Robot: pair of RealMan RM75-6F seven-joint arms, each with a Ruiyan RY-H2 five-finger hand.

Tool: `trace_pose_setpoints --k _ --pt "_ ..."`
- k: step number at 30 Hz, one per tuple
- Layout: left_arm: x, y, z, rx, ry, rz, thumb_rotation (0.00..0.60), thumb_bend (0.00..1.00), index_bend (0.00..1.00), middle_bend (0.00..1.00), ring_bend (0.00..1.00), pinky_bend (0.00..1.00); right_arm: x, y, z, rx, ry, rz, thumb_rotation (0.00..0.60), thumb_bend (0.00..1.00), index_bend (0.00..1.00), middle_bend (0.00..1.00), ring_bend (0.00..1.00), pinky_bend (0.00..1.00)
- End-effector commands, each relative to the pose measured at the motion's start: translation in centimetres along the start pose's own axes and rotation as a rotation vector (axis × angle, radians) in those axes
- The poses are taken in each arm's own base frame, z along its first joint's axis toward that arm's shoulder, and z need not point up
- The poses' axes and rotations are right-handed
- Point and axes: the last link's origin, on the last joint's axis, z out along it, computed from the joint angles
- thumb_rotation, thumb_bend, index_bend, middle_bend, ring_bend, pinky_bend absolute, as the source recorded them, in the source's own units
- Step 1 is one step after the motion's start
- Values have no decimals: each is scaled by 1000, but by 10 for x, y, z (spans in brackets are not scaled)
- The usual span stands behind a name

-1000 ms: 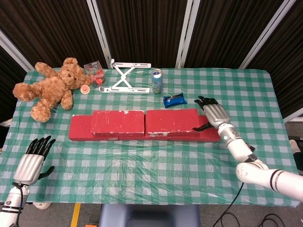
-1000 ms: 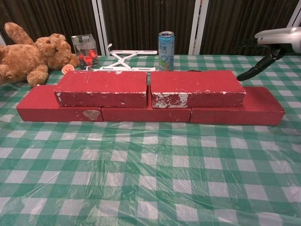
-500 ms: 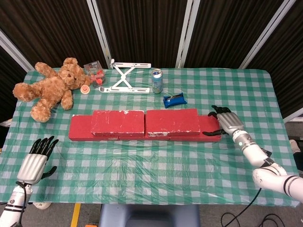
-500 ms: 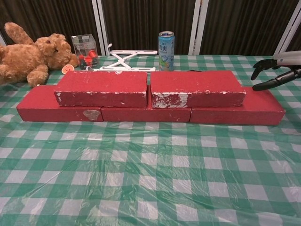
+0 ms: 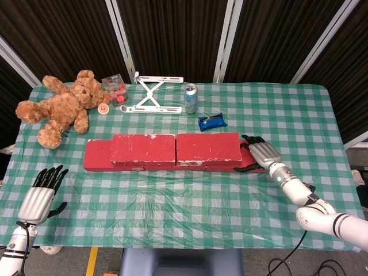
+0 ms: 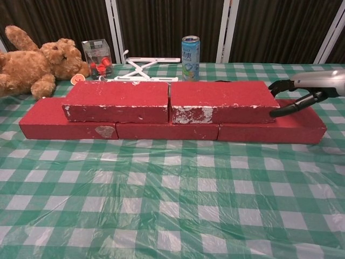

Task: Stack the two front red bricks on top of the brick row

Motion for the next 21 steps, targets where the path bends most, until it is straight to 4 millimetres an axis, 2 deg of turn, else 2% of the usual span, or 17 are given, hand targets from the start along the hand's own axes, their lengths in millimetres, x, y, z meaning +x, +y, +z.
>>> trace_pose_setpoints --k 1,15,19,21 --pt "0 0 0 0 0 -2 600 266 0 0 0 58 -1 -2 -2 7 -5 -2 259 117 329 38 0 2" --pt "0 0 0 -3 -2 -2 600 268 0 0 0 58 1 -5 -7 16 -4 -30 270 118 329 38 0 2" --pt "1 0 -1 -2 4 0 600 267 0 0 0 58 5 3 -19 0 24 -31 270 118 310 38 0 1" --pt "2 0 -2 -6 10 1 600 268 0 0 0 58 6 9 -31 -5 68 -22 271 118 241 27 0 0"
